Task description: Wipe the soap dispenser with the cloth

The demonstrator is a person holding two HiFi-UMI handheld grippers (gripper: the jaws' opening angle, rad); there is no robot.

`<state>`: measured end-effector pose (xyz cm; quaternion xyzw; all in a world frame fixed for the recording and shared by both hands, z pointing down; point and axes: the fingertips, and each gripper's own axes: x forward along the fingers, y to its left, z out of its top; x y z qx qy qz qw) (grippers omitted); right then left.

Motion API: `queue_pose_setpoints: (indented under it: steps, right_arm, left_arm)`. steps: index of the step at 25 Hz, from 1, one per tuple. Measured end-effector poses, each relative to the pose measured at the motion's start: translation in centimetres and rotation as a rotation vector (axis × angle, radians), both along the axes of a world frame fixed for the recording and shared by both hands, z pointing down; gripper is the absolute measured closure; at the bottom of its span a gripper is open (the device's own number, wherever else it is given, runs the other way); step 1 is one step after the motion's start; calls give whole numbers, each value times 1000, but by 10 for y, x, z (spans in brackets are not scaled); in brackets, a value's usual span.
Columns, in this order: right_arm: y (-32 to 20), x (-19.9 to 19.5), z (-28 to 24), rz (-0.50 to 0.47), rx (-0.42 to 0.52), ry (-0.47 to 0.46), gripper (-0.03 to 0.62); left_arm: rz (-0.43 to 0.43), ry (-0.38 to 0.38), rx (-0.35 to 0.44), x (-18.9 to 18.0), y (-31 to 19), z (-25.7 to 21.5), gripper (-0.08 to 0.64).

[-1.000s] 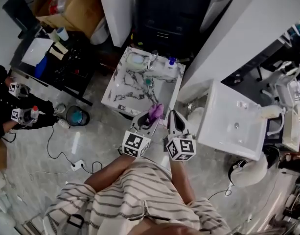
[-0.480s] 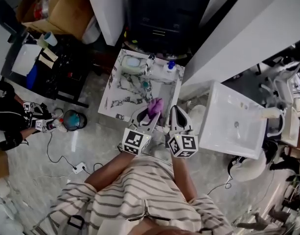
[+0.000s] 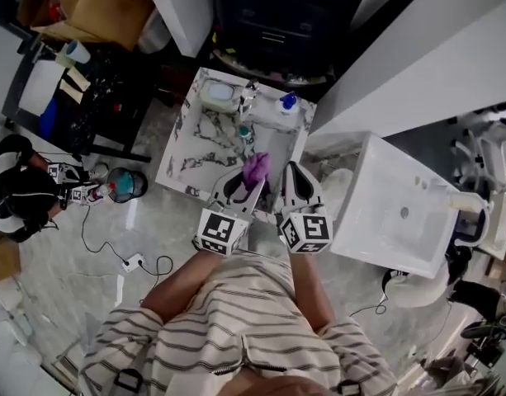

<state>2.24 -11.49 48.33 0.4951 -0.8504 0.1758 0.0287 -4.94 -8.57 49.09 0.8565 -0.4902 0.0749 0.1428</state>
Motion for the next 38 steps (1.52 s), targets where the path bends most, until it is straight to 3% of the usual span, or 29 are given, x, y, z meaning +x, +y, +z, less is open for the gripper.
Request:
queue_pose_setpoints:
  steps: [12, 26, 38]
  right_arm:
    - [-53, 12, 33, -52, -52, -17, 584]
    - [-118, 4, 91, -76, -70, 60, 584]
    - [-153, -4, 124, -88, -66, 137, 488]
  left_arm:
    - [-70, -27, -17, 16, -50, 23, 439]
    - [-130, -44, -50, 8, -85, 56, 439]
    - [-150, -45, -58, 5, -107, 72, 439]
